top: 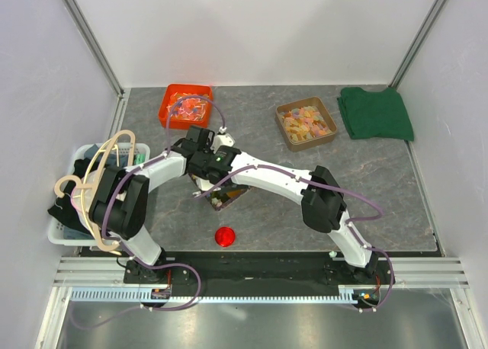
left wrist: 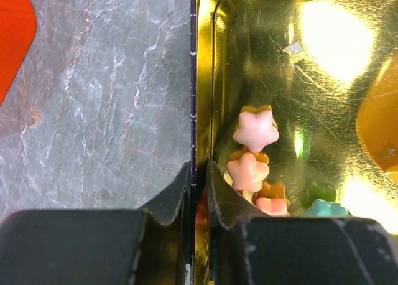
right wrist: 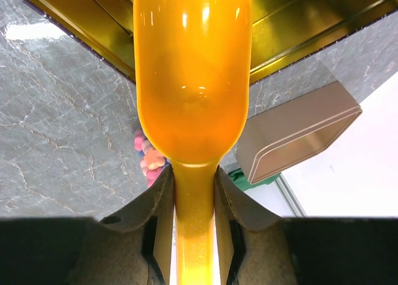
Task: Pack the candies
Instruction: Scoop the fake candies from the storage box.
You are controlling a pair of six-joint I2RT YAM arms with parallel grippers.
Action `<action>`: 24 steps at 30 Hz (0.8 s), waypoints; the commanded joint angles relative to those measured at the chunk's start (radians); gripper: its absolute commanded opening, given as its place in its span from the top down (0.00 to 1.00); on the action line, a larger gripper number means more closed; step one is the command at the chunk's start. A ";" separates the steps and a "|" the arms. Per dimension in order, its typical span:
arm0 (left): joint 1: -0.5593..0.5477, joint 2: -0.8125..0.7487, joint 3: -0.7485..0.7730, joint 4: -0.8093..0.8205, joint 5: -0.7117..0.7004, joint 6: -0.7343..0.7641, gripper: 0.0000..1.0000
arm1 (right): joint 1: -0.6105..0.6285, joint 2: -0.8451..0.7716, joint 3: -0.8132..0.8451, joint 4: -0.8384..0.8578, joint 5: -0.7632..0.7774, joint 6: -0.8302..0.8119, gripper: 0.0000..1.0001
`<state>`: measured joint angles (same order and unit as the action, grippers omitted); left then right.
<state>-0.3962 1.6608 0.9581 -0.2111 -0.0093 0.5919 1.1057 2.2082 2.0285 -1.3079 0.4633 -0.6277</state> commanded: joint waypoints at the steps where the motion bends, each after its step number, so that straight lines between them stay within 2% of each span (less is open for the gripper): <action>1: -0.049 -0.062 0.016 0.075 -0.127 -0.021 0.98 | 0.055 0.079 0.064 0.136 -0.018 0.040 1.00; 19: -0.090 -0.130 0.076 0.084 -0.212 -0.015 0.98 | 0.082 0.162 0.104 0.295 -0.026 0.102 1.00; 24: -0.105 -0.137 0.073 0.079 -0.206 0.002 0.98 | 0.085 0.182 0.090 0.315 0.011 0.071 1.00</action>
<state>-0.3668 1.5898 0.9657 -0.2127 -0.1459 0.5869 1.1286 2.2414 2.1052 -1.3037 0.4706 -0.5526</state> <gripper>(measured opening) 0.121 0.340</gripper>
